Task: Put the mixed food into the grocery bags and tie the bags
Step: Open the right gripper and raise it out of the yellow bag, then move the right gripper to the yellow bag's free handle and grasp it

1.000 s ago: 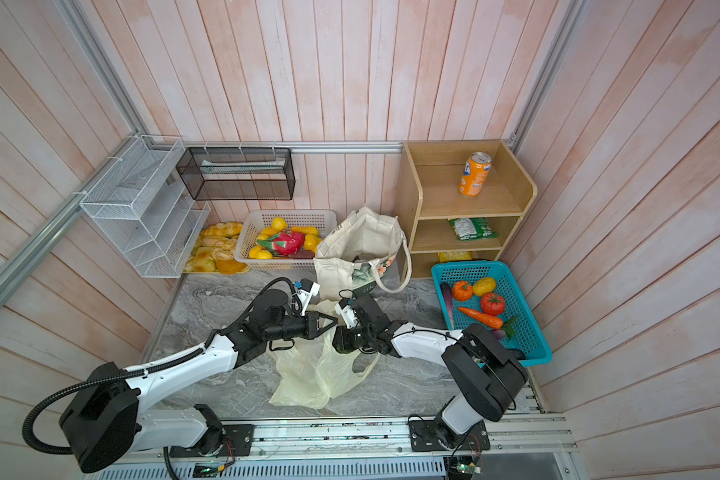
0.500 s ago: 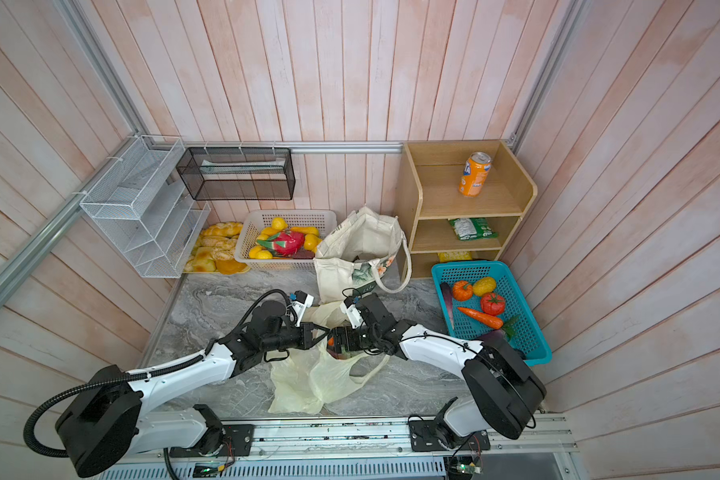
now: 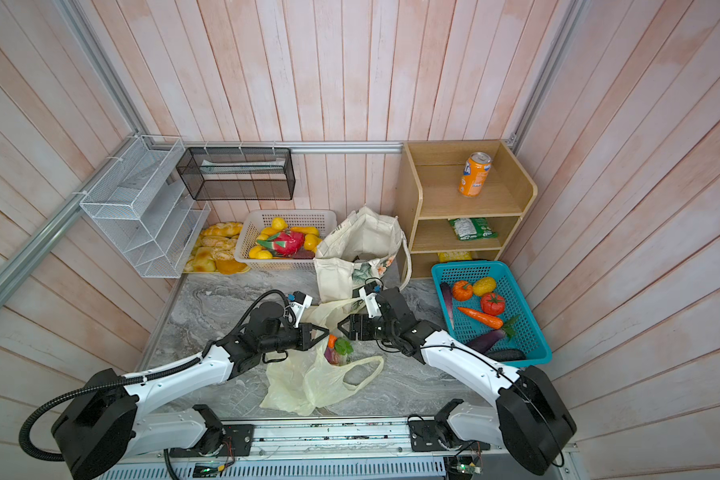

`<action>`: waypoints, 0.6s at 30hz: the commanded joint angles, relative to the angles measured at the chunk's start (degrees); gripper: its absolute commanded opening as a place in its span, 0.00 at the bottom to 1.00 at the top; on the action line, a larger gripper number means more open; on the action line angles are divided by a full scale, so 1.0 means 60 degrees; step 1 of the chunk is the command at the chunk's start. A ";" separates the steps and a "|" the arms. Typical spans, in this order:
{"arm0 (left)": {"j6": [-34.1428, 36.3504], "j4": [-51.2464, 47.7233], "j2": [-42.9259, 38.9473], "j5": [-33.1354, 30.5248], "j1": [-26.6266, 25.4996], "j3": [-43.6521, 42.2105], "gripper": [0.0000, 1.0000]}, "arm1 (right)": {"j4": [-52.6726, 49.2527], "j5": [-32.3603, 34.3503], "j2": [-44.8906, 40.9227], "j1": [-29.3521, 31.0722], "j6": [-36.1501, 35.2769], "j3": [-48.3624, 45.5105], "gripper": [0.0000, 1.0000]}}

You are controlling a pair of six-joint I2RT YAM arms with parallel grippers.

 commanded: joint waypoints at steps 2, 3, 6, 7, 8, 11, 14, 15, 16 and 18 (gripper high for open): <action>0.0201 0.0121 -0.0138 -0.0115 -0.0027 -0.0172 0.00 | -0.0047 0.0356 -0.0647 -0.1077 0.0373 -0.0755 0.71; 0.0201 0.0099 -0.0143 -0.0111 -0.0025 -0.0178 0.00 | 0.0091 0.0312 -0.0738 -0.1333 0.0407 -0.0858 0.68; 0.0187 0.0106 -0.0182 -0.0116 -0.0025 -0.0171 0.00 | 0.0094 0.0071 -0.0559 -0.1852 0.0158 -0.0759 0.59; 0.0187 0.0099 -0.0189 -0.0130 -0.0030 -0.0160 0.00 | 0.0013 -0.0130 -0.0414 -0.1939 0.0018 -0.0673 0.58; 0.0179 0.0107 -0.0196 -0.0130 -0.0035 -0.0157 0.00 | -0.0095 -0.0370 -0.0266 -0.1963 -0.0187 -0.0589 0.58; 0.0173 0.0111 -0.0195 -0.0154 -0.0025 -0.0130 0.00 | -0.0487 -0.0950 -0.0092 -0.1949 -0.0471 -0.0535 0.65; 0.0171 0.0148 -0.0144 -0.0156 -0.0026 -0.0130 0.00 | -0.0431 -0.1063 -0.0690 -0.1862 -0.0119 -0.1154 0.74; 0.0172 0.0154 -0.0136 -0.0156 -0.0024 -0.0138 0.00 | -0.0386 -0.1063 -0.1091 -0.1839 0.0080 -0.1464 0.77; 0.0158 0.0190 -0.0116 -0.0146 -0.0035 -0.0132 0.00 | -0.0333 -0.0985 -0.1448 -0.1845 0.0257 -0.1732 0.79; 0.0143 0.0265 -0.0074 -0.0122 -0.0023 -0.0151 0.00 | -0.0150 -0.0548 -0.2040 -0.1846 0.0568 -0.2198 0.81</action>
